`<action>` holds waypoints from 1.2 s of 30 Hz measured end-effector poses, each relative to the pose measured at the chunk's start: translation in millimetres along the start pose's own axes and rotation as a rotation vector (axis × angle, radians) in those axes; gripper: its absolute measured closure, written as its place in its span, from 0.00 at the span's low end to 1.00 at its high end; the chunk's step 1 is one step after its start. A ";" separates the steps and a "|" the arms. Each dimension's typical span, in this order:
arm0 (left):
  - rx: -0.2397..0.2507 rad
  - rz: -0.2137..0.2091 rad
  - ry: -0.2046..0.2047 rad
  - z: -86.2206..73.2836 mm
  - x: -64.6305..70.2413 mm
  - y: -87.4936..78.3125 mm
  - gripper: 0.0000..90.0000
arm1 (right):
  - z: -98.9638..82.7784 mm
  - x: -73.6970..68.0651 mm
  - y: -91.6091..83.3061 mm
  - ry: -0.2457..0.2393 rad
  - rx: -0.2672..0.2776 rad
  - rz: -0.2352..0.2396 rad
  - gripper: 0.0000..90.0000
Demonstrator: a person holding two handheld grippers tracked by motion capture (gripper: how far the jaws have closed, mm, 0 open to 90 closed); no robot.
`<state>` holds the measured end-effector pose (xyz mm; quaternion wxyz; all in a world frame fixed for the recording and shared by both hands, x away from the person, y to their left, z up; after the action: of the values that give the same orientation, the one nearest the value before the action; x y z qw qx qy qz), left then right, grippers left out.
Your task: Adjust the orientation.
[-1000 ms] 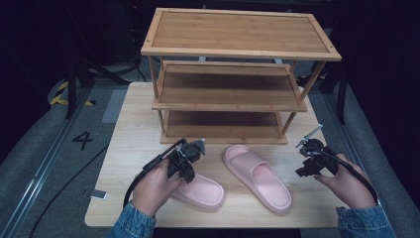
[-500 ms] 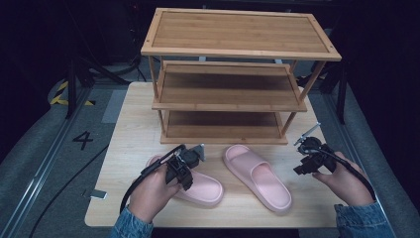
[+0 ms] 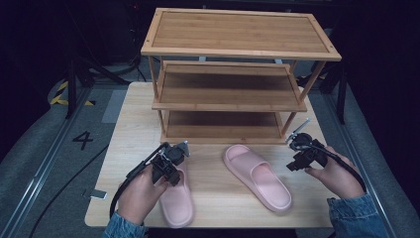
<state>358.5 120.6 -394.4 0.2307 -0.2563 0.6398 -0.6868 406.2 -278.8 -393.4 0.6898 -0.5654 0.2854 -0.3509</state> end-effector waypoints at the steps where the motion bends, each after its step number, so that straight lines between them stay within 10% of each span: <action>1: 0.007 0.006 -0.006 -0.5 -3.0 0.0 0.84 | -0.1 -0.3 0.3 0.000 0.000 0.001 0.58; 8: 0.017 0.021 -0.026 -2.8 -11.9 -0.5 0.69 | -5.8 2.3 -1.2 0.017 0.000 -0.007 0.58; 12: 0.041 -0.091 -0.020 -5.4 -9.8 -4.2 0.61 | -8.8 4.1 -2.9 0.031 0.004 -0.005 0.57; 17: 0.070 -0.091 -0.017 1.0 -3.2 -2.3 0.61 | -8.5 4.6 -2.4 0.025 0.006 -0.004 0.57; 22: 0.043 -0.055 -0.079 9.4 -6.8 14.8 0.66 | -10.1 4.1 -1.4 0.026 0.001 -0.007 0.57; 36: 0.052 -0.023 -0.052 14.3 -4.5 18.3 0.90 | -11.4 3.3 -1.6 0.035 0.005 -0.010 0.57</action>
<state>371.0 111.3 -412.2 0.2459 -0.2753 0.6125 -0.6990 398.8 -288.2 -394.1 0.6844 -0.5588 0.2935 -0.3650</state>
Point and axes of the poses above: each handheld gripper's, and its own axes: y roughly forward along the jaws, z roughly out of its top, x roughly to its right, the point moved 1 cm from there along y, roughly forward along the jaws, and after that the axes turned 11 degrees about y, right-handed, at the moved point
